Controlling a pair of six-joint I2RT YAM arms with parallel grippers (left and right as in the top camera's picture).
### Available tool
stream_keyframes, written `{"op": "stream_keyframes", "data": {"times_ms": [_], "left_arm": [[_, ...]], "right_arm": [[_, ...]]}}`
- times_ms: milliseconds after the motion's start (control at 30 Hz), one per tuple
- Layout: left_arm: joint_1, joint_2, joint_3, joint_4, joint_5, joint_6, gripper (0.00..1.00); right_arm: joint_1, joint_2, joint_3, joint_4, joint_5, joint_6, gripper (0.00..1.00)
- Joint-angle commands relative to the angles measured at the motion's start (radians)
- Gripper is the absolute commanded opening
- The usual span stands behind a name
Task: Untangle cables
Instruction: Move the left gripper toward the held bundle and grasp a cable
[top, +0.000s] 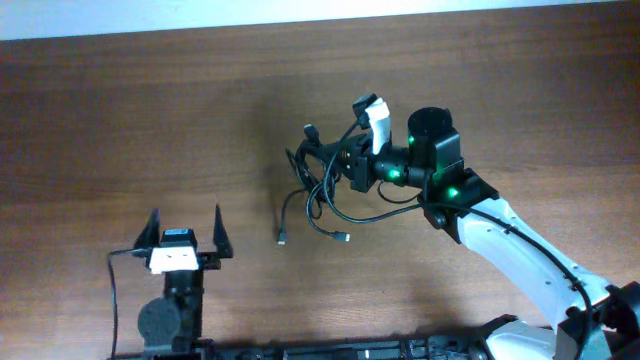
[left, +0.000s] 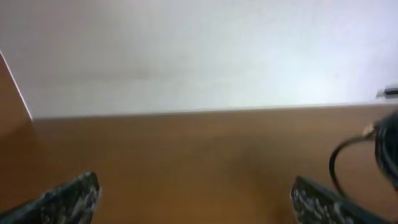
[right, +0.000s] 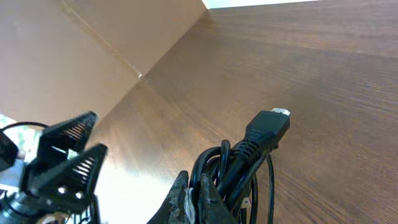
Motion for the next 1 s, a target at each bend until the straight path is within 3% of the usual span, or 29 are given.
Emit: {"op": "stream_keyframes", "data": {"times_ms": [0, 100, 133, 200, 300, 367, 400, 500, 567, 667, 733, 767, 833, 900, 933, 967], "left_arm": [[0.005, -0.005, -0.001, 0.172, -0.088, 0.005, 0.99], [0.004, -0.005, 0.012, 0.212, 0.003, 0.004, 0.99], [0.004, -0.002, 0.038, 0.164, 0.07, 0.0, 0.99], [0.004, 0.052, 0.161, -0.074, 0.095, -0.074, 0.99], [0.004, 0.184, 0.346, -0.223, 0.101, -0.076, 0.99], [0.004, 0.356, 0.471, -0.241, 0.194, -0.08, 0.99], [0.004, 0.503, 0.54, -0.241, 0.268, -0.177, 0.99], [0.004, 0.713, 0.61, -0.245, 0.337, -0.2, 0.99], [0.004, 0.84, 0.66, -0.294, 0.364, -0.391, 0.99], [0.004, 0.961, 0.673, -0.284, 0.675, -0.414, 0.99], [0.004, 1.001, 0.673, -0.297, 0.758, -0.44, 0.99], [0.004, 1.015, 0.673, -0.261, 0.709, -0.505, 0.99], [0.004, 1.053, 0.673, -0.263, 0.585, -0.891, 0.96], [-0.002, 1.141, 0.673, -0.262, 0.592, -1.342, 0.84], [-0.028, 1.2, 0.673, -0.255, 0.605, -1.442, 0.84], [-0.052, 1.239, 0.673, -0.218, 0.613, -1.455, 0.84]], "right_arm": [[0.005, -0.014, 0.007, 0.008, -0.035, 0.016, 0.04], [0.005, -0.014, 0.007, 0.008, -0.035, 0.016, 0.04], [0.005, -0.014, 0.007, 0.008, -0.035, 0.016, 0.04], [0.005, -0.014, 0.007, 0.008, -0.035, 0.016, 0.04], [0.005, -0.014, 0.007, 0.008, -0.035, 0.016, 0.04], [0.005, -0.014, 0.007, 0.008, -0.035, 0.016, 0.04], [0.005, -0.014, 0.007, 0.008, -0.035, 0.016, 0.04], [0.005, -0.014, 0.007, 0.008, -0.035, 0.016, 0.04], [0.005, -0.014, 0.007, 0.007, -0.035, 0.016, 0.04], [0.005, -0.014, 0.007, 0.007, -0.035, 0.016, 0.04], [0.005, -0.014, 0.007, 0.004, -0.035, 0.016, 0.04], [0.005, -0.014, 0.007, 0.004, -0.035, 0.016, 0.04], [0.005, -0.014, 0.007, 0.004, -0.035, 0.016, 0.04], [0.005, -0.014, 0.007, 0.004, -0.036, 0.016, 0.04], [0.005, -0.014, 0.007, 0.004, -0.042, 0.016, 0.04], [0.006, -0.014, 0.007, 0.004, -0.044, 0.016, 0.04]]}}
